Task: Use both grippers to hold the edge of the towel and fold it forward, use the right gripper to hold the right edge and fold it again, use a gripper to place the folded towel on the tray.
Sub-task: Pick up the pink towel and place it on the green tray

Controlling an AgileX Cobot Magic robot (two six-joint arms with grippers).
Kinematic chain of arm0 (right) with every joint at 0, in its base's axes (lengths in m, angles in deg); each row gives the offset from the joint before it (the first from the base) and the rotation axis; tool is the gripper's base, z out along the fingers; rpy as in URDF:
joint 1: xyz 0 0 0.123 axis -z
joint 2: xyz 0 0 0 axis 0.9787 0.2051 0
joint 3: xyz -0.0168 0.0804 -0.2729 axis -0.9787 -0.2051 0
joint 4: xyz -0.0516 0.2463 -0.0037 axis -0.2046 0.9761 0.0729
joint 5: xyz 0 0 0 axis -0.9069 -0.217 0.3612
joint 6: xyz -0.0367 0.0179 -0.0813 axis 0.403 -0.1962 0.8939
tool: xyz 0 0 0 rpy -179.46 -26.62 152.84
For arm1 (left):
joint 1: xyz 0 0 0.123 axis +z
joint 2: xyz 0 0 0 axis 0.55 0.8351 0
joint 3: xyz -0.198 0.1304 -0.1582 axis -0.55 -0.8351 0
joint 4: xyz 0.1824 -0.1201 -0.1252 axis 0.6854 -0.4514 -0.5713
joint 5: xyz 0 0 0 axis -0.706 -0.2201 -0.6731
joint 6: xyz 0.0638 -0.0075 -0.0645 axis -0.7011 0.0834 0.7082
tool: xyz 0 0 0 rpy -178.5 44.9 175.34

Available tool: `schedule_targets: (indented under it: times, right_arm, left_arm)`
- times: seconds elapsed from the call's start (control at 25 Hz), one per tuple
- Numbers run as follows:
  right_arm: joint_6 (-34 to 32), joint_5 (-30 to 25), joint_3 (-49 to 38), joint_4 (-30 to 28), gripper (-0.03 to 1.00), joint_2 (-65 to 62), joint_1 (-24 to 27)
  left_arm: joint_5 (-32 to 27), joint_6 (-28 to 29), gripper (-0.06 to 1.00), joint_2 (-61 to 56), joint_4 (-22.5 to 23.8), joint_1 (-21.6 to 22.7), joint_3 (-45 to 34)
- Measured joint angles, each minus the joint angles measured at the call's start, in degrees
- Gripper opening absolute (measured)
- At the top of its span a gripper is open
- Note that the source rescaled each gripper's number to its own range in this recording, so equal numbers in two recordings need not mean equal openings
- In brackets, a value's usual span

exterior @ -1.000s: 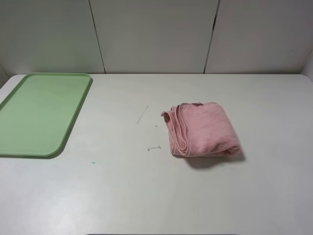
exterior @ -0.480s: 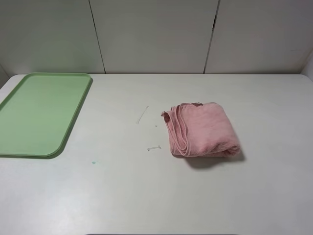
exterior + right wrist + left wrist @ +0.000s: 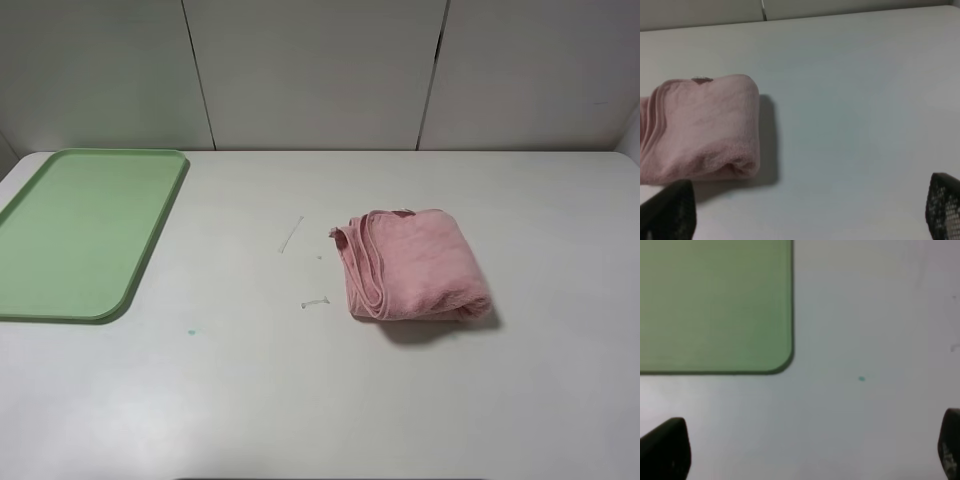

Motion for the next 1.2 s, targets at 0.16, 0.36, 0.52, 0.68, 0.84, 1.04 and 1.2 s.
schedule_targets:
  times: [0.16, 0.36, 0.52, 0.68, 0.84, 1.04, 1.2]
  right_arm:
    - [0.0, 0.0, 0.0, 0.0, 1.00, 0.0, 0.0]
    - [0.0, 0.0, 0.0, 0.0, 1.00, 0.0, 0.0]
    - [0.0, 0.0, 0.0, 0.0, 1.00, 0.0, 0.0]
    - [0.0, 0.0, 0.0, 0.0, 1.00, 0.0, 0.0]
    - [0.0, 0.0, 0.0, 0.0, 1.00, 0.0, 0.0]
    - [0.0, 0.0, 0.0, 0.0, 1.00, 0.0, 0.0]
    - [0.0, 0.0, 0.0, 0.0, 1.00, 0.0, 0.0]
  left_arm:
    - [3.6, 0.8, 1.00, 10.8, -1.2, -4.8, 2.0]
    - [10.1, 1.2, 1.00, 24.0, -2.6, -12.7, 4.1]
    - [15.4, 4.1, 1.00, 32.2, -2.8, -19.3, 6.6]
    - [19.7, 7.2, 1.00, 39.6, -2.8, -25.0, 9.3]
    - [23.1, 10.5, 1.00, 46.2, -2.8, -29.7, 12.4]
    - [26.8, 14.3, 1.00, 54.2, -2.8, -34.6, 15.5]
    - [29.0, 17.1, 1.00, 60.3, -2.8, -37.4, 18.4]
